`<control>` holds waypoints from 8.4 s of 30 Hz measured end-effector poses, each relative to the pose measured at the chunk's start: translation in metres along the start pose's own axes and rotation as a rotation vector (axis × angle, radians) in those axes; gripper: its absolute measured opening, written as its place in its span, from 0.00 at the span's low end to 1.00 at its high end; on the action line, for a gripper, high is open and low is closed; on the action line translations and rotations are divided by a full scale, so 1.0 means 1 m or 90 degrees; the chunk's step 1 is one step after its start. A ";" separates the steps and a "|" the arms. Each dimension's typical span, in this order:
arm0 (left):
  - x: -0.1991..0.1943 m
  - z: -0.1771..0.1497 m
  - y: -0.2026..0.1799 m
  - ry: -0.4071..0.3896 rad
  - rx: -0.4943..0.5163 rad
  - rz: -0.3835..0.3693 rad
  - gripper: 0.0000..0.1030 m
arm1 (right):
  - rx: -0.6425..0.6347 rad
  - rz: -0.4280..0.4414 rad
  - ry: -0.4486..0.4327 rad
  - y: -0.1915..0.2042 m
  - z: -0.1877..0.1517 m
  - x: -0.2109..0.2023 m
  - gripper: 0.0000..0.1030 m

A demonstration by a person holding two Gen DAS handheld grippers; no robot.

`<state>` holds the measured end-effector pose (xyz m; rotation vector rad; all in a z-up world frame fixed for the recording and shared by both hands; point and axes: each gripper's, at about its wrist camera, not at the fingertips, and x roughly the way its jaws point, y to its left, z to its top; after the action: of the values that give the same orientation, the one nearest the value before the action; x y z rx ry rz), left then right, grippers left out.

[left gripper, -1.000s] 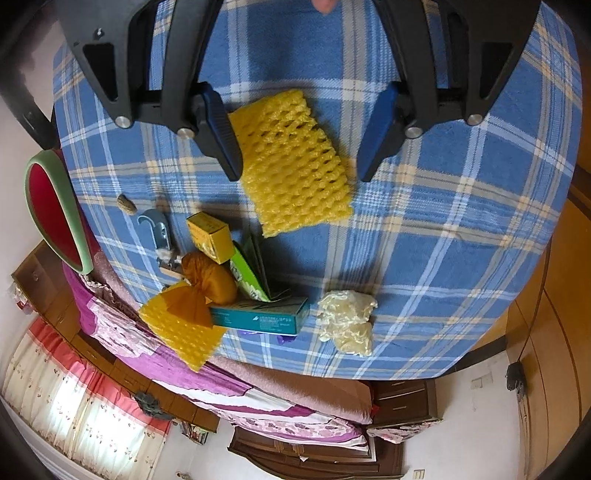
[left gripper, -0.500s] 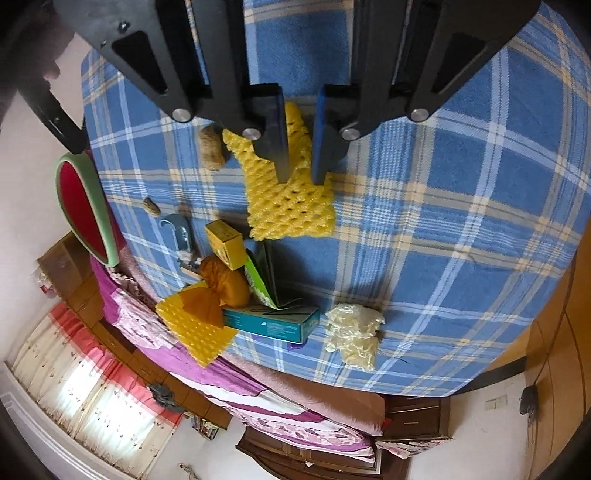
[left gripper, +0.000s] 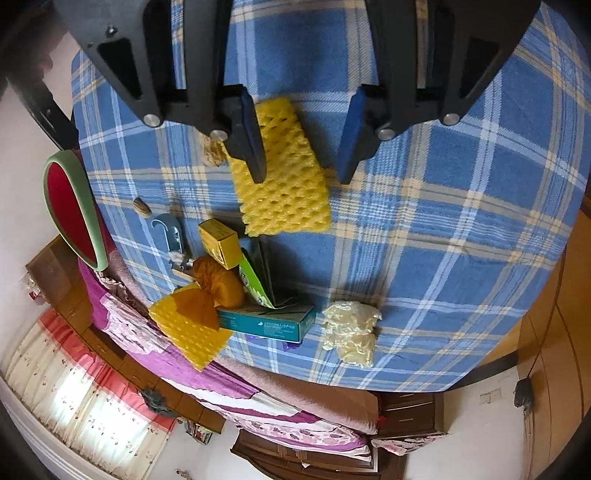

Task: Collect trash
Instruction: 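Lift the yellow foam net with the left tool while the right tool approaches the yellow box, then grasp the small yellow box with the right tool, then carry the yellow box and yellow foam net toward the red bucket with both tools, then open both tools over the bucket to drop the box and foam net, then move both open tools back over the table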

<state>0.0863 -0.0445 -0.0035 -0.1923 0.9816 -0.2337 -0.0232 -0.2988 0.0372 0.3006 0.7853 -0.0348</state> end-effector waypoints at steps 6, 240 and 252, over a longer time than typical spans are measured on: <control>0.012 0.001 -0.015 0.018 0.032 0.006 0.39 | 0.012 0.003 0.002 -0.007 -0.002 0.003 0.72; -0.005 0.032 -0.218 -0.035 0.224 -0.175 0.34 | 0.175 -0.076 -0.128 -0.152 0.050 -0.060 0.66; -0.023 0.041 -0.161 -0.058 0.177 -0.132 0.34 | 0.125 -0.040 -0.110 -0.101 0.055 -0.050 0.66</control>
<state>0.0913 -0.1896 0.0798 -0.0499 0.8282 -0.5431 -0.0352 -0.4151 0.0830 0.4535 0.6200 -0.1949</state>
